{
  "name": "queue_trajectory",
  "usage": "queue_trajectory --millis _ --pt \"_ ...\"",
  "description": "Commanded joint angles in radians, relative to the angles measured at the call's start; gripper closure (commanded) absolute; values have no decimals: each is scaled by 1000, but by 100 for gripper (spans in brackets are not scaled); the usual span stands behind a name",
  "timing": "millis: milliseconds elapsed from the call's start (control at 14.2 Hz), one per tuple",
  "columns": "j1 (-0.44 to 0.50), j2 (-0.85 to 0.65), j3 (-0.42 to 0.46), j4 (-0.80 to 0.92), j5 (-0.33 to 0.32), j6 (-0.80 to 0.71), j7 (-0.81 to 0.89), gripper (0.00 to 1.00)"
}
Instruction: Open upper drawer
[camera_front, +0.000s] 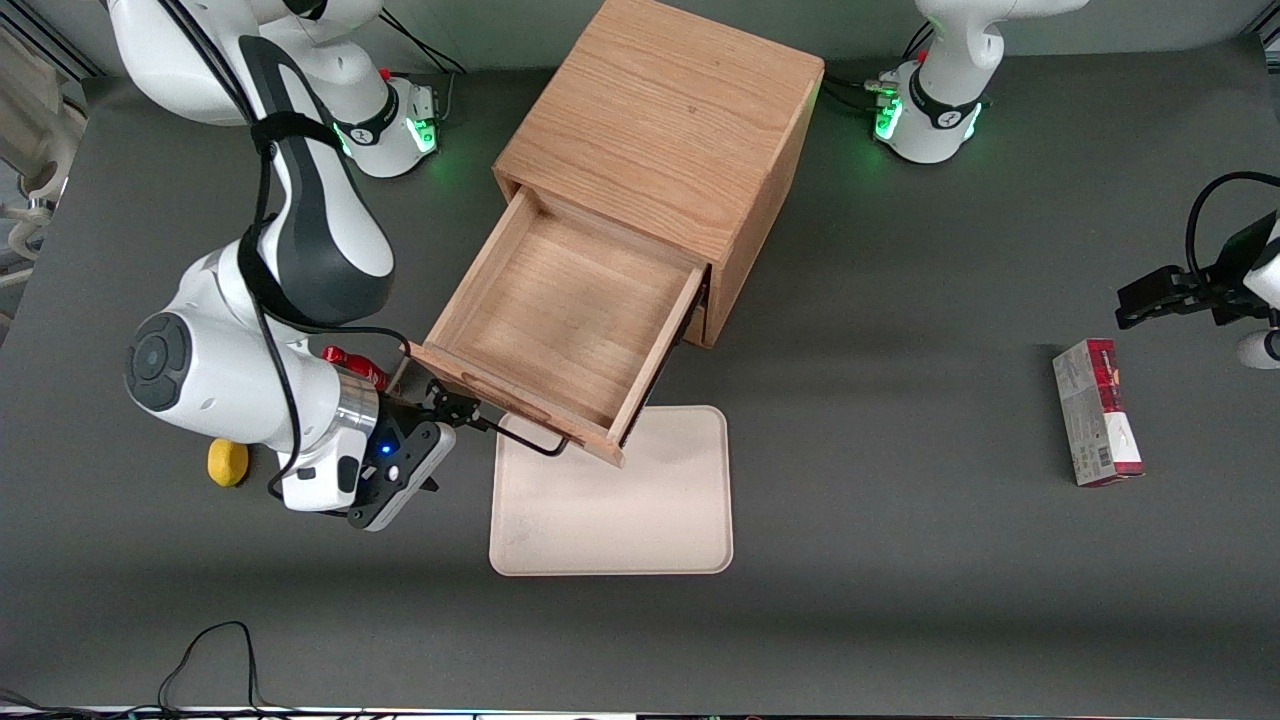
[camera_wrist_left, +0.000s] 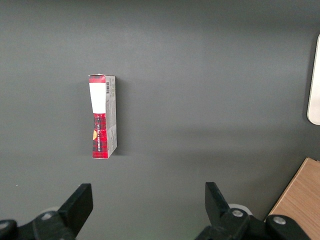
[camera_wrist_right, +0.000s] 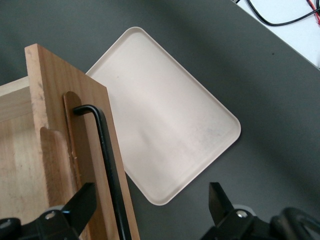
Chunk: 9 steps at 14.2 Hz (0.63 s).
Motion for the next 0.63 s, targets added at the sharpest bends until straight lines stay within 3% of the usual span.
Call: queue_trajectory --millis 0,141,423,564 --pt "-1 -41 -40 3 -10 -99 -5 0" --pt "4 -73 -68 -6 -88 -213 24 0" --pt "4 -170 -178 -86 -181 -377 56 0" --pt "5 -228 -244 -148 -193 -403 58 0"
